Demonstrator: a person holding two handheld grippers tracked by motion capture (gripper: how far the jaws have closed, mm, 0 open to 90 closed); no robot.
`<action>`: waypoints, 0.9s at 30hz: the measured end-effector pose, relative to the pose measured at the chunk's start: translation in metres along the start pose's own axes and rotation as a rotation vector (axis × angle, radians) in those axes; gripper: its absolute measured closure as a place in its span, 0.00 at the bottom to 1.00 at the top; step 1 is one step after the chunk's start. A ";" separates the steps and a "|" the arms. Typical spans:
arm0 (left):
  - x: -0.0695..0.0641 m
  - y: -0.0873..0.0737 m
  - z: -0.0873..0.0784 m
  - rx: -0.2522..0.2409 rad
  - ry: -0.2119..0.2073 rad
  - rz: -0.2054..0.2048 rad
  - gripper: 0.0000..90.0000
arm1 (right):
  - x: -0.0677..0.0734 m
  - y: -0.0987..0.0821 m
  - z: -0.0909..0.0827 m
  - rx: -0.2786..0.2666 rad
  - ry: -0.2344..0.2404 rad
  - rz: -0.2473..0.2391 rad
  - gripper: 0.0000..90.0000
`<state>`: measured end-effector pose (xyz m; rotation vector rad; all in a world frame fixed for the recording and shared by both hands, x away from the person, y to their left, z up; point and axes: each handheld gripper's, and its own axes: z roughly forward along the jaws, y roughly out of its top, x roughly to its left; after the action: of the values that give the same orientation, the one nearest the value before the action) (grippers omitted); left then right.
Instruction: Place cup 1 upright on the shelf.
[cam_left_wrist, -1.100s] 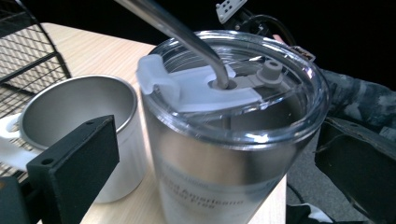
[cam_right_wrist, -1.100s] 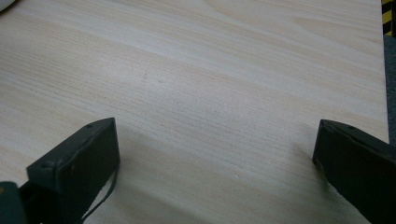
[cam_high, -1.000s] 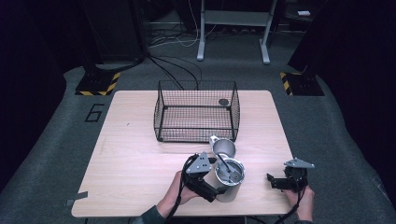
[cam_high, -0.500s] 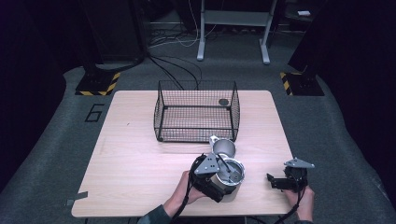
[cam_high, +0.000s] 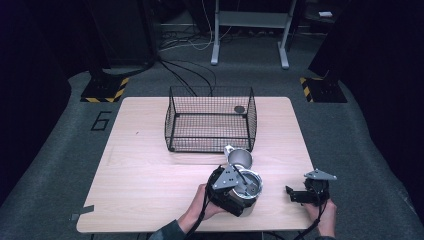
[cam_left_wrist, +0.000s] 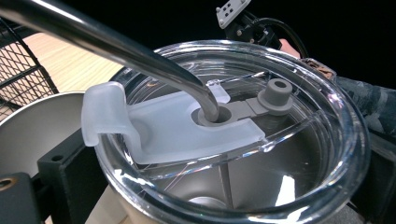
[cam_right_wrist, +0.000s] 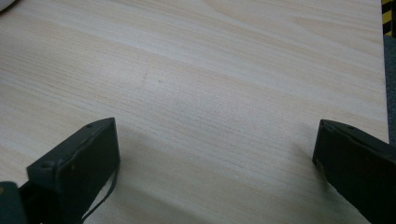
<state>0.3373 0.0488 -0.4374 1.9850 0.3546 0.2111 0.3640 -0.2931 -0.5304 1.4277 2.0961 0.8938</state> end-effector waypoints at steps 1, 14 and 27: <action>0.000 0.000 0.000 -0.002 -0.003 0.002 0.04 | 0.000 0.000 0.000 0.000 0.001 0.000 0.00; -0.001 0.000 -0.005 -0.028 -0.014 0.032 0.04 | 0.000 0.000 0.000 0.004 0.000 0.000 0.00; 0.002 0.000 -0.029 -0.034 0.006 0.035 0.04 | 0.000 0.000 0.000 0.004 0.000 0.000 0.00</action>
<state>0.3304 0.0744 -0.4251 1.9588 0.3190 0.2441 0.3640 -0.2931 -0.5302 1.4293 2.0994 0.8901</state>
